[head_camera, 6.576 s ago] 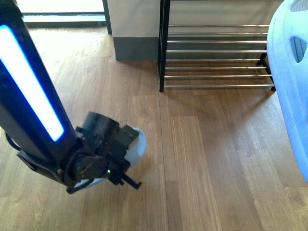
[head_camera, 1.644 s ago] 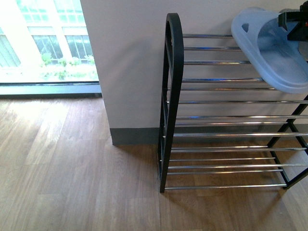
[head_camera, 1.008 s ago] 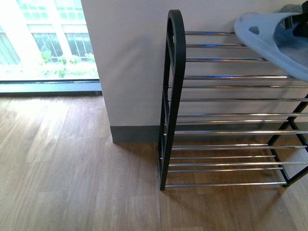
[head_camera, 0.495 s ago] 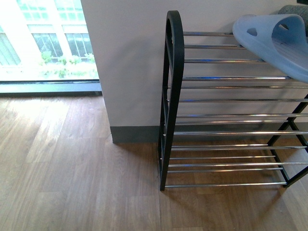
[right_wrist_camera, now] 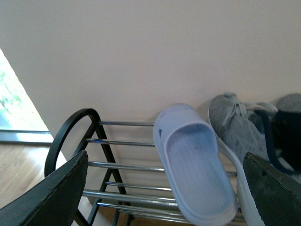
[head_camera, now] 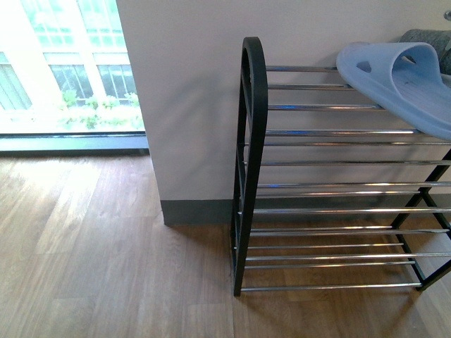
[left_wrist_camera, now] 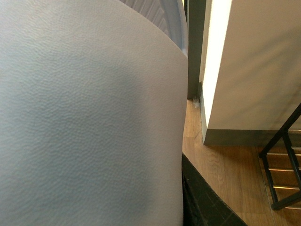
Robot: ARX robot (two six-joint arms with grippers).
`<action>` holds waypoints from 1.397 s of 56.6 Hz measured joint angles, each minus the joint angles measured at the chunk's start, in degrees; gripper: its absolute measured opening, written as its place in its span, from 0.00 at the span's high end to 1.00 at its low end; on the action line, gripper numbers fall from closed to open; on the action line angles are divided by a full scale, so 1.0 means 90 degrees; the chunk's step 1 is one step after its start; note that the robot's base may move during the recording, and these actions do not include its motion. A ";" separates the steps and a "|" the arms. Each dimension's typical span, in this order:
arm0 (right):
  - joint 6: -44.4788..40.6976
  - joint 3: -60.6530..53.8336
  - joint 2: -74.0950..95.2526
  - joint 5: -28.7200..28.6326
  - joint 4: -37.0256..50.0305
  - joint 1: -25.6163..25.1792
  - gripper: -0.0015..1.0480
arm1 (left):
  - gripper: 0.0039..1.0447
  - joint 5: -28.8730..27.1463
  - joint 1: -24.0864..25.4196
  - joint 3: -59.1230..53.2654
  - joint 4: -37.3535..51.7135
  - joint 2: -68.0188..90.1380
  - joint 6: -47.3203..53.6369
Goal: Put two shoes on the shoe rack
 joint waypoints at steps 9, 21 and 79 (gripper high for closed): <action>0.0277 -0.0454 -0.0022 0.0274 0.0610 -0.0104 0.09 | 0.99 0.0000 0.0000 0.0000 0.0000 0.0000 0.0000; -0.0294 -0.0583 -0.0250 -0.0017 0.0367 -0.0053 0.23 | 0.99 0.0000 0.0000 0.0000 0.0000 0.0000 0.0000; -0.0998 -0.2059 -0.3376 0.1324 -0.1171 0.1375 0.99 | 0.99 0.0000 0.0000 0.0000 0.0000 0.0000 0.0002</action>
